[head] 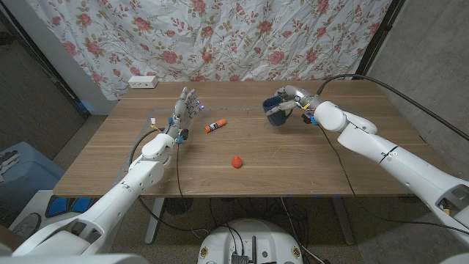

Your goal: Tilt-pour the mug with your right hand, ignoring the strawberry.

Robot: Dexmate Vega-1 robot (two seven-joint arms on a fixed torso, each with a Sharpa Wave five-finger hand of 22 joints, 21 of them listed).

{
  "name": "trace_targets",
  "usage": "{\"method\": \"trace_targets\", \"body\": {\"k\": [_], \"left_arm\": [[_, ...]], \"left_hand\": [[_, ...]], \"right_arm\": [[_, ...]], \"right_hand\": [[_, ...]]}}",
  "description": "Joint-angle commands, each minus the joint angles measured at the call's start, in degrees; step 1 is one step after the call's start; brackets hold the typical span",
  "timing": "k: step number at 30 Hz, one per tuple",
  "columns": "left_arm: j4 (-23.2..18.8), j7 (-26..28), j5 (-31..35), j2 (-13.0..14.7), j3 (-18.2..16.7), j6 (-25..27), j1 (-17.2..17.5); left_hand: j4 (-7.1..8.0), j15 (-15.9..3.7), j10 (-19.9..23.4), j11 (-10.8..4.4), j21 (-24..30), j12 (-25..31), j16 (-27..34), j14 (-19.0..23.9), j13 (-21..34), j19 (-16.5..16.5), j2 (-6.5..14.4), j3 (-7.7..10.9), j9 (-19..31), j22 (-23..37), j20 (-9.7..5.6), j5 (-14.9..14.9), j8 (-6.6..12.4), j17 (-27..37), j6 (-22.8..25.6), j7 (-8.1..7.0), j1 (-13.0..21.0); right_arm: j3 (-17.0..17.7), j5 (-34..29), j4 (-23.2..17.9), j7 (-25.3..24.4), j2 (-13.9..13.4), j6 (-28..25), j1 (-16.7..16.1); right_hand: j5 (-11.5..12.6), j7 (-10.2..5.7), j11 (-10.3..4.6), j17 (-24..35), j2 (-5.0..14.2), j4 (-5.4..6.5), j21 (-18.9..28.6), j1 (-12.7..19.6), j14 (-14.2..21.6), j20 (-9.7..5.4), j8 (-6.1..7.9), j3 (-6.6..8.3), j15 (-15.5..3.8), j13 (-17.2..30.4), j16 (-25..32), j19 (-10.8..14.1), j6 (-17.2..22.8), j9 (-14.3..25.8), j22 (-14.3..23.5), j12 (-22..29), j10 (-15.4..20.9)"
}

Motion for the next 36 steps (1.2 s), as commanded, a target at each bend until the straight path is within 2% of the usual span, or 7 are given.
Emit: {"method": "trace_targets", "body": {"k": [1, 15, 31, 36], "left_arm": [[0.0, 0.0, 0.0, 0.0, 0.0, 0.0, 0.0], [0.0, 0.0, 0.0, 0.0, 0.0, 0.0, 0.0], [0.0, 0.0, 0.0, 0.0, 0.0, 0.0, 0.0], [0.0, 0.0, 0.0, 0.0, 0.0, 0.0, 0.0]], "left_hand": [[0.07, -0.21, -0.1, -0.28, 0.4, 0.3, 0.3, 0.5, 0.3, 0.5, 6.8, 0.33, 0.2, 0.2, -0.03, 0.2, 0.37, 0.3, -0.1, -0.42, -0.2], [0.07, -0.2, -0.2, -0.4, 0.4, 0.2, 0.3, 0.5, 0.3, 0.5, 6.8, 0.33, 0.2, 0.2, -0.03, 0.2, 0.37, 0.3, -0.1, -0.42, -0.2], [0.07, -0.22, -0.2, -0.4, 0.3, 0.2, 0.3, 0.5, 0.3, 0.5, 6.8, 0.33, 0.2, 0.2, -0.02, 0.2, 0.36, 0.3, -0.1, -0.41, -0.2], [0.07, -0.23, -0.2, -0.38, 0.3, 0.2, 0.3, 0.5, 0.3, 0.5, 6.8, 0.33, 0.2, 0.2, -0.02, 0.2, 0.39, 0.3, -0.1, -0.3, -0.2]], "right_arm": [[0.1, 2.8, 4.6, -6.5, 2.4, 5.6, -1.8], [-0.8, 3.1, 10.0, -11.9, 5.2, 12.2, -3.0], [-2.0, 0.9, 15.1, -18.3, 8.5, 16.1, -3.6], [-2.3, 0.3, 16.7, -20.1, 9.2, 17.7, -3.7]], "right_hand": [[0.2, -11.39, -9.75, 0.2, 13.38, 2.59, 0.0, 12.3, 2.5, -5.85, 0.5, 2.12, -10.17, 0.3, 0.5, 0.1, 11.6, 0.3, 0.1, 0.0, 9.9], [0.1, -11.62, -9.75, 0.6, 13.59, 2.57, 0.0, 12.5, 1.7, -6.18, 0.45, 1.9, -10.09, 0.4, 0.1, -0.1, 11.5, 0.3, 0.2, -0.6, 9.2], [0.0, -11.93, -9.82, 1.0, 13.88, 2.62, 0.1, 12.6, 1.5, -6.21, 0.44, 1.67, -10.19, 0.8, 0.0, -0.2, 11.5, 0.3, 0.3, -0.8, 9.1], [0.0, -11.96, -9.83, 1.1, 13.84, 2.57, 0.2, 12.6, 1.2, -5.79, 0.43, 1.57, -10.13, 0.9, -0.1, -0.1, 11.5, 0.3, 0.3, -0.9, 9.2]]}}
